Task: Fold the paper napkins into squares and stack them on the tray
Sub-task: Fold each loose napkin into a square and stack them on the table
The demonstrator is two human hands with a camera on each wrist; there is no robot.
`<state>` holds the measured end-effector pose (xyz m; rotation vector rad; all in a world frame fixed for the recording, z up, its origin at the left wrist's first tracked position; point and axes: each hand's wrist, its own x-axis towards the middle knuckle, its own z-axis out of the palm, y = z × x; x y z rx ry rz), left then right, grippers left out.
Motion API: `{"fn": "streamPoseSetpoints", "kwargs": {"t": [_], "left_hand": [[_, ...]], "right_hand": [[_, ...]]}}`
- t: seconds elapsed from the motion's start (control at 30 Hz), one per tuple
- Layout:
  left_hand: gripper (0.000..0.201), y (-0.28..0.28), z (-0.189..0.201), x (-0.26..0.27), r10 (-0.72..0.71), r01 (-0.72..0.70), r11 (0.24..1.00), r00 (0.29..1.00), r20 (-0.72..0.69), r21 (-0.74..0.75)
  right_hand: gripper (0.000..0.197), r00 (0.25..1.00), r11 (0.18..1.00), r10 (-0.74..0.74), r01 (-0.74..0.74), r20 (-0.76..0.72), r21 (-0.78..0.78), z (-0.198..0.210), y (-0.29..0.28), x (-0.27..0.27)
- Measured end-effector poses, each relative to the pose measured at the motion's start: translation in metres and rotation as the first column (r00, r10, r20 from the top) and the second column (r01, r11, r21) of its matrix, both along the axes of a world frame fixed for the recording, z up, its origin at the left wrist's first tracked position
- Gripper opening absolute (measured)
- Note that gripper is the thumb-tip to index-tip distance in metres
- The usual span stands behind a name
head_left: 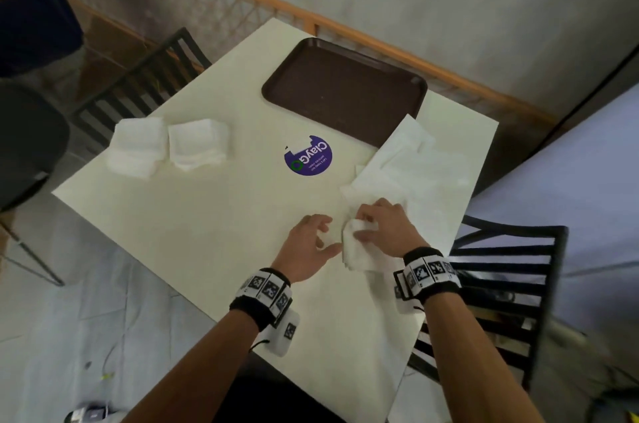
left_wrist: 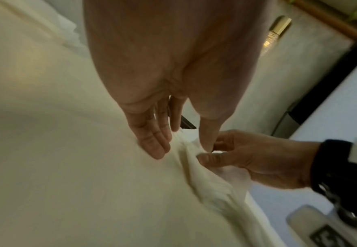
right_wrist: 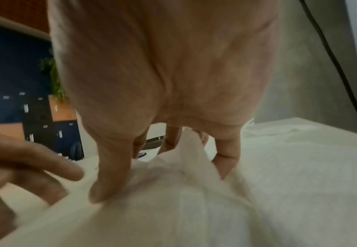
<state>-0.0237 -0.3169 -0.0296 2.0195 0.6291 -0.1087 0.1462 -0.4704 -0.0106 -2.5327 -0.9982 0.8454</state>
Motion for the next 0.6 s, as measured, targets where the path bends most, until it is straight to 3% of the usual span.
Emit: {"fn": "streamPoseSetpoints", "kwargs": {"t": [0.07,0.2,0.47,0.6], "left_hand": [[0.054,-0.006,0.005,0.007,0.089,-0.084,0.991,0.995,0.048,-0.102],[0.018,0.003,0.019,0.008,0.233,-0.230,0.972,0.966,0.112,-0.040],[0.016,0.031,0.067,-0.021,0.340,-0.366,0.930,0.876,0.343,0.012],[0.013,0.035,0.088,-0.041,0.308,-0.399,0.907,0.845,0.437,0.134]], "right_hand": [[0.021,0.995,0.983,-0.041,0.056,-0.087,0.177,-0.002,0.003,-0.004],[0.013,0.978,0.881,-0.149,0.200,-0.149,0.429,0.002,0.010,-0.017],[0.034,0.986,0.722,-0.080,0.156,-0.143,0.674,0.045,0.019,-0.034],[0.037,0.981,0.724,-0.038,0.160,-0.193,0.671,0.067,0.021,-0.040]]}}
